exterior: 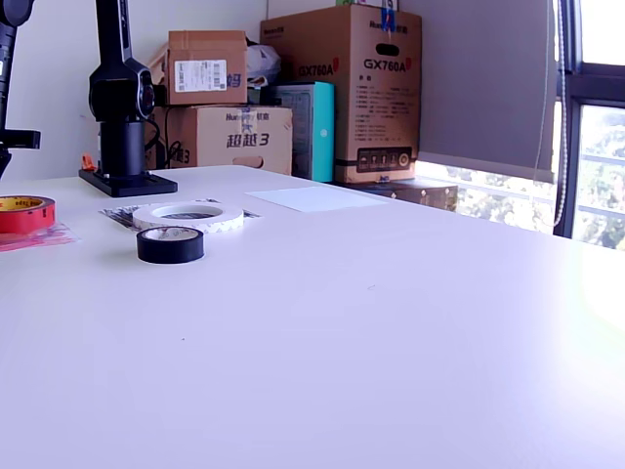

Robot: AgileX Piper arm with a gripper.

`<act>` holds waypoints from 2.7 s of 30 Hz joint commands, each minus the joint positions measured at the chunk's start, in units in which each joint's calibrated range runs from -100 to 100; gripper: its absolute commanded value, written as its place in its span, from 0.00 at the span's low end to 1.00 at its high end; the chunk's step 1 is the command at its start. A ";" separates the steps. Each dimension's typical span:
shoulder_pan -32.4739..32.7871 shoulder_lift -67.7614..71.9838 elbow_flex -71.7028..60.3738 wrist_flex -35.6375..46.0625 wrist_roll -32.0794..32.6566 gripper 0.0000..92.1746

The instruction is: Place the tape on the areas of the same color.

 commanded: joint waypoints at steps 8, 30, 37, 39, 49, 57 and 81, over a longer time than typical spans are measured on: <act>-0.15 0.60 -1.28 0.33 0.06 0.21; -0.15 1.25 -1.10 -0.10 0.31 0.21; -0.15 1.25 -1.28 -0.27 0.31 0.36; -0.15 1.25 -1.28 -0.27 0.14 0.43; -0.08 0.41 -1.65 -0.27 0.14 0.51; 1.19 -6.51 -8.55 0.41 0.39 0.51; 25.89 -3.99 -7.10 0.41 0.55 0.51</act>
